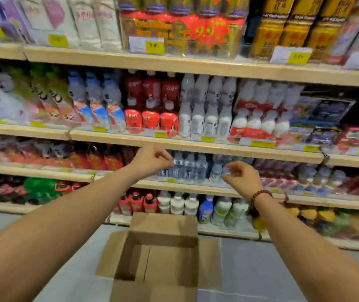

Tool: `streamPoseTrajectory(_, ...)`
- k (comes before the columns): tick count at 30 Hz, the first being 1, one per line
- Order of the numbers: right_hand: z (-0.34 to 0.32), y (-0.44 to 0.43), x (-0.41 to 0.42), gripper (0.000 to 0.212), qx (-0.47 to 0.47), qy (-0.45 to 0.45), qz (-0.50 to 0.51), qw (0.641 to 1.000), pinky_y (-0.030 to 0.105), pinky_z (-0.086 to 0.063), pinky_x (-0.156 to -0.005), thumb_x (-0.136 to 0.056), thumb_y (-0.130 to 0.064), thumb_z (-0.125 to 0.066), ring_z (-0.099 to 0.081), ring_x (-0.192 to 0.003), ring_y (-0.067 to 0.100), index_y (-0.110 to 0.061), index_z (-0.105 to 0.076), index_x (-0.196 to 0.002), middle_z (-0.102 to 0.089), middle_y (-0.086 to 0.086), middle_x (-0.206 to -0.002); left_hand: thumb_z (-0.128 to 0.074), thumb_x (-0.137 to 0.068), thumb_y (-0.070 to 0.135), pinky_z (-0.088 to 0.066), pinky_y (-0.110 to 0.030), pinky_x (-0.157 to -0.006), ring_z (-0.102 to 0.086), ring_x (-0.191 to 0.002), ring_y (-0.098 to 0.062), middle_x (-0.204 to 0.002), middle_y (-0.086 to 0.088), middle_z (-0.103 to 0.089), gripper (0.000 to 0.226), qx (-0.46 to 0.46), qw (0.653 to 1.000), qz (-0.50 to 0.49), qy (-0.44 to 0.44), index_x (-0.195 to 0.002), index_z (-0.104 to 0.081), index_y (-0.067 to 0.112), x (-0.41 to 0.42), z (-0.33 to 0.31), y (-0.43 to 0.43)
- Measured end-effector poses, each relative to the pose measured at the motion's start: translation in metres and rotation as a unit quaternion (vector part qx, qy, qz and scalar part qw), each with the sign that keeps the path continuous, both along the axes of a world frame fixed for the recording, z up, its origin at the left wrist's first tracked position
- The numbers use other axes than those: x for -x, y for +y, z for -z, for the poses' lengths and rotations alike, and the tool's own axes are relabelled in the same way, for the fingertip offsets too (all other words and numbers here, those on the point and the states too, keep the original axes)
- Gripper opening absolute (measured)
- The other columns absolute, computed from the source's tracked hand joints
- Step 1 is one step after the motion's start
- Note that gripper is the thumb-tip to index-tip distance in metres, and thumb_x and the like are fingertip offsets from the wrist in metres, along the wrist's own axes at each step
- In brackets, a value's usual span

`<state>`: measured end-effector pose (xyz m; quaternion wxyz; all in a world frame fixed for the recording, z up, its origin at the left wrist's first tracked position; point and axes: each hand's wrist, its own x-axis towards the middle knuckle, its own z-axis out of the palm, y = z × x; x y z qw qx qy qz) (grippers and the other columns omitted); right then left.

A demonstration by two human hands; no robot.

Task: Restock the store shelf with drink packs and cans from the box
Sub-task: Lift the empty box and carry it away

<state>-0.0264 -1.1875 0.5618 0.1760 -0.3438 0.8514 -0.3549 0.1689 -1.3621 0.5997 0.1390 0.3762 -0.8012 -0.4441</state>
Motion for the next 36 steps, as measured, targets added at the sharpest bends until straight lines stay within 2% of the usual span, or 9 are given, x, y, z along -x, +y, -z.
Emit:
streamPoseTrajectory(5,0.097,-0.006,-0.036,0.033,-0.069,-0.074,-0.01,0.995,0.036,-0.051,-0.09,-0.08,-0.014,-0.071,-0.058,-0.092,0.02,-0.007,-0.061,-0.111,-0.061,0.008,-0.1,-0.073,-0.079,0.005,-0.042,-0.02,-0.06,-0.05,-0.047,0.0,-0.04,0.014,-0.052,0.004,-0.072,0.995,-0.051,-0.042,-0.08,-0.069,0.006,-0.048,0.104,-0.008)
streamPoseTrajectory(7,0.137,-0.009,-0.048,0.035,-0.092,-0.102,-0.002,0.991,0.034,-0.05,-0.09,-0.079,-0.015,-0.072,-0.059,-0.095,0.02,-0.008,-0.062,-0.112,-0.061,0.005,-0.101,-0.073,-0.077,0.005,-0.045,-0.024,-0.067,-0.054,-0.057,-0.008,-0.037,0.014,-0.052,0.007,-0.089,0.991,-0.075,-0.07,-0.083,-0.071,0.003,-0.068,0.149,-0.014)
streamPoseTrajectory(12,0.228,-0.017,-0.073,0.032,-0.133,-0.164,0.042,0.977,0.042,-0.048,-0.096,-0.081,-0.011,-0.069,-0.06,-0.096,0.025,-0.005,-0.061,-0.112,-0.059,0.006,-0.095,-0.073,-0.077,0.013,-0.044,-0.011,-0.062,-0.059,-0.084,-0.015,-0.095,-0.003,-0.067,0.022,-0.105,0.98,-0.1,-0.137,-0.099,-0.069,0.011,-0.11,0.256,-0.02)
streamPoseTrajectory(16,0.312,-0.019,-0.085,0.032,-0.172,-0.185,0.048,0.967,0.041,-0.041,-0.103,-0.081,-0.006,-0.068,-0.06,-0.105,0.033,-0.006,-0.062,-0.112,-0.06,0.001,-0.09,-0.072,-0.08,0.015,-0.039,-0.009,-0.068,-0.056,-0.093,-0.014,-0.092,0.008,-0.059,0.028,-0.101,0.972,-0.087,-0.194,-0.106,-0.063,0.018,-0.129,0.329,-0.019)
streamPoseTrajectory(20,0.397,-0.019,-0.093,0.046,-0.219,-0.203,0.044,0.953,0.041,-0.042,-0.101,-0.083,-0.006,-0.067,-0.053,-0.118,0.036,-0.001,-0.052,-0.126,-0.056,0.02,-0.127,-0.07,-0.082,0.023,-0.042,-0.026,-0.085,-0.056,-0.115,-0.025,-0.123,-0.006,-0.061,0.047,-0.095,0.956,-0.102,-0.259,-0.126,-0.056,0.012,-0.148,0.413,-0.021)
streamPoseTrajectory(25,0.487,-0.006,-0.1,0.052,-0.3,-0.195,0.045,0.933,0.035,-0.043,-0.092,-0.084,-0.004,-0.06,-0.05,-0.113,0.036,-0.006,-0.042,-0.133,-0.048,0.005,-0.108,-0.071,-0.08,0.029,-0.042,-0.042,-0.102,-0.046,-0.127,-0.036,-0.138,-0.017,-0.051,0.069,-0.068,0.926,-0.127,-0.348,-0.139,-0.043,0.007,-0.172,0.521,-0.027)
streamPoseTrajectory(27,0.518,-0.003,-0.097,0.066,-0.318,-0.166,0.057,0.932,0.037,-0.04,-0.097,-0.081,-0.015,-0.063,-0.045,-0.119,0.036,-0.009,-0.033,-0.139,-0.04,0.008,-0.126,-0.071,-0.079,0.028,-0.039,-0.042,-0.105,-0.04,-0.132,-0.035,-0.141,-0.018,-0.047,0.072,-0.067,0.915,-0.141,-0.371,-0.139,-0.041,0.004,-0.178,0.558,-0.029)
streamPoseTrajectory(29,0.546,0.0,-0.096,0.076,-0.338,-0.133,0.071,0.929,0.041,-0.039,-0.102,-0.077,-0.021,-0.064,-0.04,-0.125,0.036,-0.013,-0.027,-0.143,-0.03,0.012,-0.143,-0.071,-0.077,0.023,-0.038,-0.04,-0.099,-0.043,-0.128,-0.034,-0.138,-0.018,-0.047,0.066,-0.073,0.91,-0.15,-0.38,-0.134,-0.043,0.004,-0.179,0.588,-0.027)
streamPoseTrajectory(36,0.62,-0.004,-0.086,0.087,-0.333,-0.074,0.121,0.932,0.046,-0.033,-0.109,-0.08,-0.025,-0.066,-0.032,-0.132,0.036,-0.007,-0.014,-0.146,-0.026,0.015,-0.15,-0.07,-0.073,0.016,-0.048,-0.045,-0.08,-0.053,-0.109,-0.039,-0.123,-0.017,-0.049,0.062,-0.03,0.893,-0.204,-0.399,-0.126,-0.039,0.009,-0.17,0.655,-0.039)
